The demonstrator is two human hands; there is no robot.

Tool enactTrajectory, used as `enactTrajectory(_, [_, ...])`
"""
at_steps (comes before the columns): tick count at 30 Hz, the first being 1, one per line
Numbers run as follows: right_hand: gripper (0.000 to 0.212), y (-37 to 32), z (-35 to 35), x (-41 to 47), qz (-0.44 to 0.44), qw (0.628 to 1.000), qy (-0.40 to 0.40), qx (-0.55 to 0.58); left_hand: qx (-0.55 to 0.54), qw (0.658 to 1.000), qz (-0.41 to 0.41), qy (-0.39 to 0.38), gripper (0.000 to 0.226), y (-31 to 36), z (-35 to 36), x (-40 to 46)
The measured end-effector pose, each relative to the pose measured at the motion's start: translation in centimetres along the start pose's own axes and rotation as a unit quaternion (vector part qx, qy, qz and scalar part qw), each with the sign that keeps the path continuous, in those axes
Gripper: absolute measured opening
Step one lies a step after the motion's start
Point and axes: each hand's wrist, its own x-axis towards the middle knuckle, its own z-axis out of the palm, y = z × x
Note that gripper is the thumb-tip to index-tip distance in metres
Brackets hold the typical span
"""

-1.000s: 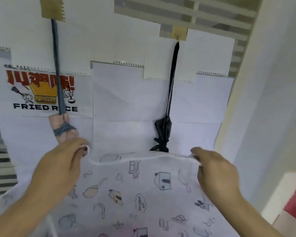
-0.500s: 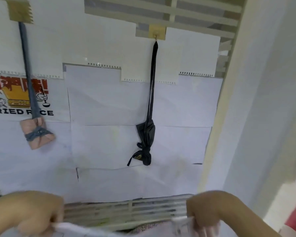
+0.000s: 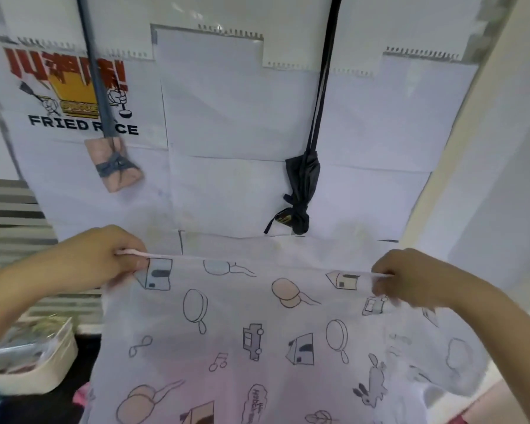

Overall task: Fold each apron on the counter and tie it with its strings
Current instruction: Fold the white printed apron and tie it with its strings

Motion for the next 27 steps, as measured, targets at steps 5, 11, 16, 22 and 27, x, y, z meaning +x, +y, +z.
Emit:
enactTrajectory(5, [0.022, -0.7, -1.8, -3.2, -0.049, 0.976, -0.214, 0.013, -0.025, 0.972, 0.043, -0.228, 0.015, -10.1, -0.7, 1.5])
enactTrajectory(11, [0.013, -1.8, -1.0, -2.2, -0.017, 0.963, -0.264, 0.049, 0.022, 0.966, 0.015, -0.257, 0.034, -9.5, -1.0, 2.0])
enactTrajectory(16, [0.027, -1.0, 5.3, 6.5, 0.045, 0.994, -0.039, -0.096, 0.12, 0.989, -0.077, -0.035, 0.039, -8.2, 3.4, 4.4])
enactTrajectory(22, [0.013, -1.3, 15.1, 13.5, 0.074, 0.975, 0.126, -0.167, 0.216, 0.967, -0.09, 0.103, 0.012, -10.2, 12.8, 5.4])
enactTrajectory(27, [0.02, 0.2, 25.4, 18.3, 0.182, 0.958, 0.088, 0.202, -0.061, 0.962, -0.264, 0.006, 0.018, -11.6, 21.3, 6.7])
